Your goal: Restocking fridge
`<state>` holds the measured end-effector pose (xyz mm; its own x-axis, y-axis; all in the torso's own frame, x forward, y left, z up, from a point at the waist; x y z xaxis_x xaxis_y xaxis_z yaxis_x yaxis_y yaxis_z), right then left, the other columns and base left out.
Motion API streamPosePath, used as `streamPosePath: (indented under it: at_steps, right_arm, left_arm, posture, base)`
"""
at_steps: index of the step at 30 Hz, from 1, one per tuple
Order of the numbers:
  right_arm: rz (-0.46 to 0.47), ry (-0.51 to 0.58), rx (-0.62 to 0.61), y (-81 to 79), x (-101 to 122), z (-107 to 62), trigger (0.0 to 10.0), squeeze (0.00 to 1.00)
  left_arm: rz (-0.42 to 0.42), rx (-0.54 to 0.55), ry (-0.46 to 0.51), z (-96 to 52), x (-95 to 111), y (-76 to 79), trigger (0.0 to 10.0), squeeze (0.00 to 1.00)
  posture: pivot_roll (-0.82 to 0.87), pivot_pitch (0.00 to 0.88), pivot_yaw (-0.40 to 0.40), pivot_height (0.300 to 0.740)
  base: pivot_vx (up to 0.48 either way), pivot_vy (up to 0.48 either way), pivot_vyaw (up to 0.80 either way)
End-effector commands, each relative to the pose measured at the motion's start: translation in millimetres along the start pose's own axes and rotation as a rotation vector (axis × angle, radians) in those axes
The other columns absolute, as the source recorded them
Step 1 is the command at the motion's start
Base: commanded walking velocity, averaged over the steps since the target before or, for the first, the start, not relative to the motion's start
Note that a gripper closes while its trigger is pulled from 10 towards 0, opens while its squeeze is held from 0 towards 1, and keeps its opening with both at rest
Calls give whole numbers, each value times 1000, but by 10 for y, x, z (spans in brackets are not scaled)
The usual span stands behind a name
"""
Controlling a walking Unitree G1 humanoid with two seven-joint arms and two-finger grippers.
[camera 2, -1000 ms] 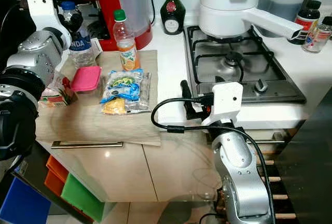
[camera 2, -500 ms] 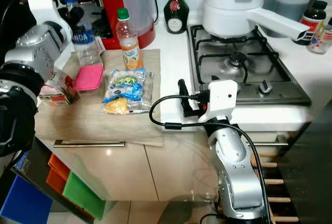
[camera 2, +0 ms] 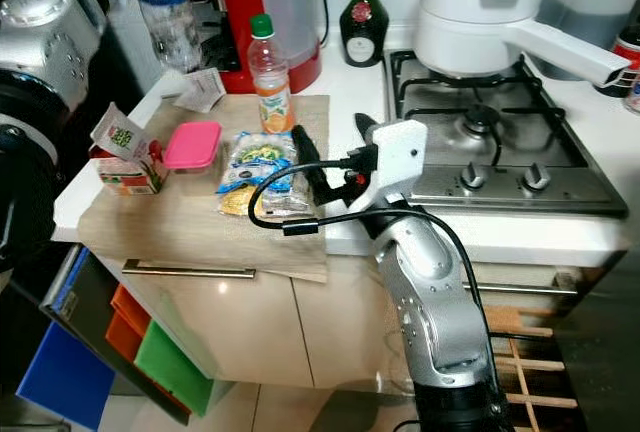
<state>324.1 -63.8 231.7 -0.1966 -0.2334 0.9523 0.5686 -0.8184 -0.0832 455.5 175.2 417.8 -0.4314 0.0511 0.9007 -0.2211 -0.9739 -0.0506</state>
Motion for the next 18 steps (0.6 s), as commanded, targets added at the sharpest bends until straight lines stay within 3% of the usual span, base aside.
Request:
streamPosePath:
  at_steps: [1,6,12,16,18]
  right_arm:
    - [53,-10,62,-97,-7,54,10000,0]
    - [57,-10,87,-113,-7,93,10000,0]
    - [64,-7,79,-61,-8,120,10000,0]
    - [49,-17,58,17,-34,102,10000,0]
    - [11,-34,18,133,-80,84,10000,0]
  left_arm:
    - [24,-38,113,24,367,15,0,0]
    - [30,-115,175,22,575,103,0,0]
    - [-43,-254,229,-101,809,265,0,0]
    - [-49,-257,205,-200,748,285,0,0]
    - [-75,-252,143,-291,535,302,0,0]
  posture:
    - [-171,0,110,740]
    - [-151,0,110,740]
    - [-119,0,104,740]
    - [-96,0,80,740]
    - [-86,0,62,740]
  base:
    - [0,0,0]
    - [0,0,0]
    - [0,0,0]
    - [0,0,0]
    - [0,0,0]
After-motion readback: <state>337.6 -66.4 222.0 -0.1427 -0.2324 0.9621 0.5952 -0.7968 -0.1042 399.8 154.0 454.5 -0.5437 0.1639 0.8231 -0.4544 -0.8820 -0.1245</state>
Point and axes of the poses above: a point about 5 cm out from each wrist's last joint towards the gripper, its own z axis pointing out of the wrist towards the gripper, its own x axis along the axis of the wrist's last joint, y = z × x, the point moved 5 cm from there along z, pointing out of the wrist towards the gripper, and after that the axes turned 3 degrees about -z, right-handed, at the moved point
